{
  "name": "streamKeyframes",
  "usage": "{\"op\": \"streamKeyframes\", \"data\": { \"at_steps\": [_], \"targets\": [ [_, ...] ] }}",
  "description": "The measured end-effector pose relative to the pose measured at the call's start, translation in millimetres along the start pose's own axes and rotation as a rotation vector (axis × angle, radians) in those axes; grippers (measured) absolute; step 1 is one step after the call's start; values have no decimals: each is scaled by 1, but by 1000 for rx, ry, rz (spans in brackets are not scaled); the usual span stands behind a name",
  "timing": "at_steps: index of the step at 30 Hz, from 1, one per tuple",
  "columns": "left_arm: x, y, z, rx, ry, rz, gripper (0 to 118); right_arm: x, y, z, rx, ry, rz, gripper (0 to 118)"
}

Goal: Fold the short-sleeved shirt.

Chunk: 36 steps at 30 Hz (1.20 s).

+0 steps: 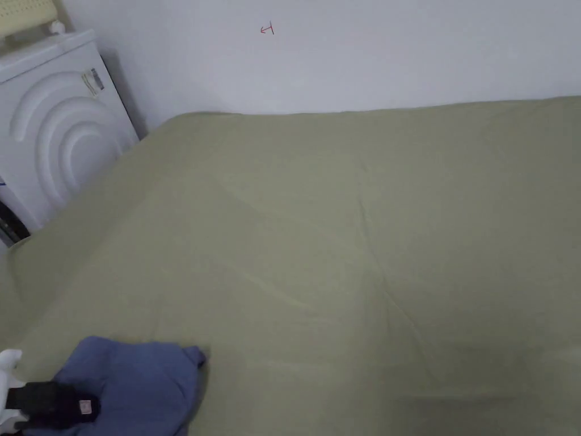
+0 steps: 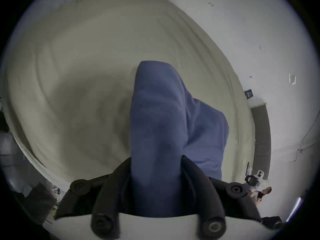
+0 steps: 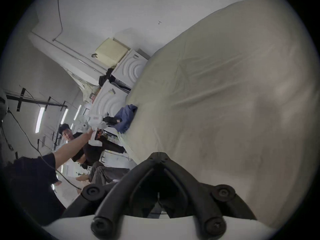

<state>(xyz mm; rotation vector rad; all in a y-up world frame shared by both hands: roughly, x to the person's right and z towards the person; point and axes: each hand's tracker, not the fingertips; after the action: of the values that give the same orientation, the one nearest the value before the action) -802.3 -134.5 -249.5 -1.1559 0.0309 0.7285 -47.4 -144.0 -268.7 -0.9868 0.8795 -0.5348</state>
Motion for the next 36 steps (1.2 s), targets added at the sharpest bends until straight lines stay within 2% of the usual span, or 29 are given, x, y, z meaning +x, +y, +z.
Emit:
{"op": "streamKeyframes", "data": {
  "at_steps": [1,2,3,5,6,8,9,11,13,15,16,19,20,21,23,27,30,32,36],
  "targets": [
    [-2,-1,-3,-5,-43,13,26,-3,0,2,-6,-20,11,0],
    [-3,-4,-8,-10,-104,19,41,-5,-1,4,-8,-14,10,0],
    [-3,-6,-13,3,-81,5,65,-6,-1,5,-12,-14,13,0],
    [1,-15,-13,59,-185,-19,86,-12,0,5,-19,-27,24,0],
    [3,-16,-13,63,-210,-11,90,-14,1,5,-24,-28,29,0],
    [2,-15,4,87,-130,-3,90,-21,2,5,-24,-34,35,0],
    [3,-14,16,102,-11,-28,86,-26,3,7,-23,-31,42,0],
    [-4,-15,60,253,197,29,57,-35,4,16,0,-22,67,0],
    [2,-21,104,410,246,163,26,-45,5,31,32,-18,100,0],
    [37,-40,141,591,238,88,5,-53,8,48,70,-56,146,0],
    [68,-51,156,648,247,-24,1,-58,11,58,90,-98,169,0],
    [162,-88,165,645,286,-280,0,-73,21,91,157,-200,230,0],
    [183,-100,162,650,272,-351,0,-74,23,103,190,-218,249,0],
    [208,-116,154,656,194,-385,0,-74,24,113,214,-226,254,0],
    [262,-151,133,686,104,-425,0,-83,25,133,268,-297,295,0],
    [325,-204,87,714,-63,-463,0,-96,25,163,355,-453,310,0],
    [371,-237,48,633,-23,-535,0,-107,23,176,429,-613,362,0],
    [401,-253,24,639,16,-534,0,-114,21,178,469,-731,387,0],
    [452,-284,2,681,68,-618,0,-121,17,178,563,-848,404,0]
  ]
}}
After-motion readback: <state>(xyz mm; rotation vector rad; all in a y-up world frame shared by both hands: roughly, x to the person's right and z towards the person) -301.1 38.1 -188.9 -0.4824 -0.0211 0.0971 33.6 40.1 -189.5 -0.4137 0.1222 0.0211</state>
